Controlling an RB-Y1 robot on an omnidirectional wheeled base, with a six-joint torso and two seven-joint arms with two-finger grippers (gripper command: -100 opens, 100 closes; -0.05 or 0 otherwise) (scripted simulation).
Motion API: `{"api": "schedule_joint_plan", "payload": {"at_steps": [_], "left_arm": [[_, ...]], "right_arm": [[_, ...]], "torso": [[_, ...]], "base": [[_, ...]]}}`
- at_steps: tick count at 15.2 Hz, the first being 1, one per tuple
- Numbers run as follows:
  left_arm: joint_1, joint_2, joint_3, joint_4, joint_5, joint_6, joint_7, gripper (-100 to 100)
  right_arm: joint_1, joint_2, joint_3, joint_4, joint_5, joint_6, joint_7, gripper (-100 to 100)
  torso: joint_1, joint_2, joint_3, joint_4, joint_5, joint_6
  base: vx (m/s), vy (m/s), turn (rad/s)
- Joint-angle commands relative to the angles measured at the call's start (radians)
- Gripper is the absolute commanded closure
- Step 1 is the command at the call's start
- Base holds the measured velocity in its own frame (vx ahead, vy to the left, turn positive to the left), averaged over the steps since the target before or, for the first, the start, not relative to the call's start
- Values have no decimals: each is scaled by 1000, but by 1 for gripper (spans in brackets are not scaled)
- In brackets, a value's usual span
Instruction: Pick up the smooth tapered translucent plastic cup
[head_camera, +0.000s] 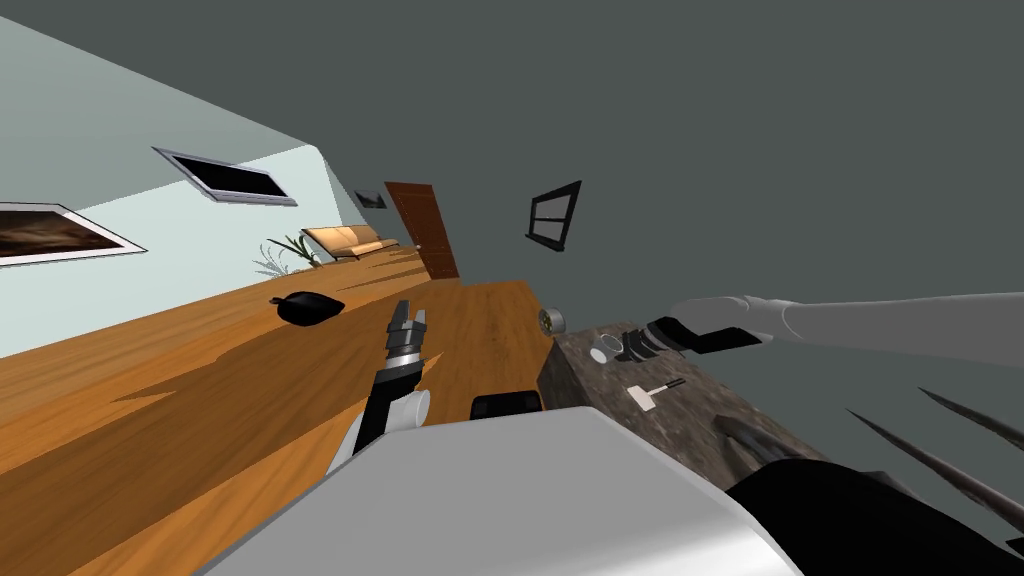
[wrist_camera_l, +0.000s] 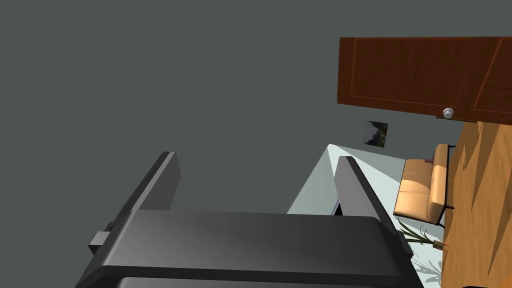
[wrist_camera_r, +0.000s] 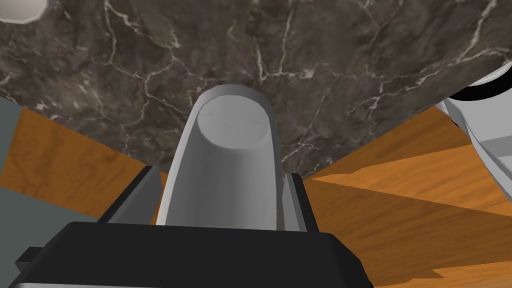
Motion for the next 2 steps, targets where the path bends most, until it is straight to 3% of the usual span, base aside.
{"api": "schedule_joint_plan", "payload": {"at_steps": [1,2], "left_arm": [[0,0,0,0,0,0,0,0],[0,0,0,0,0,0,0,0]], "right_arm": [[0,-33,-26,7,-13,-26,-17,100],[-8,-15,-6,3,-5,-12,-8,100]], "torso": [[0,0,0,0,0,0],[-1,1,1,0,0,0]], "base": [[-43,-34,-153],[-24,-23,-54]]}}
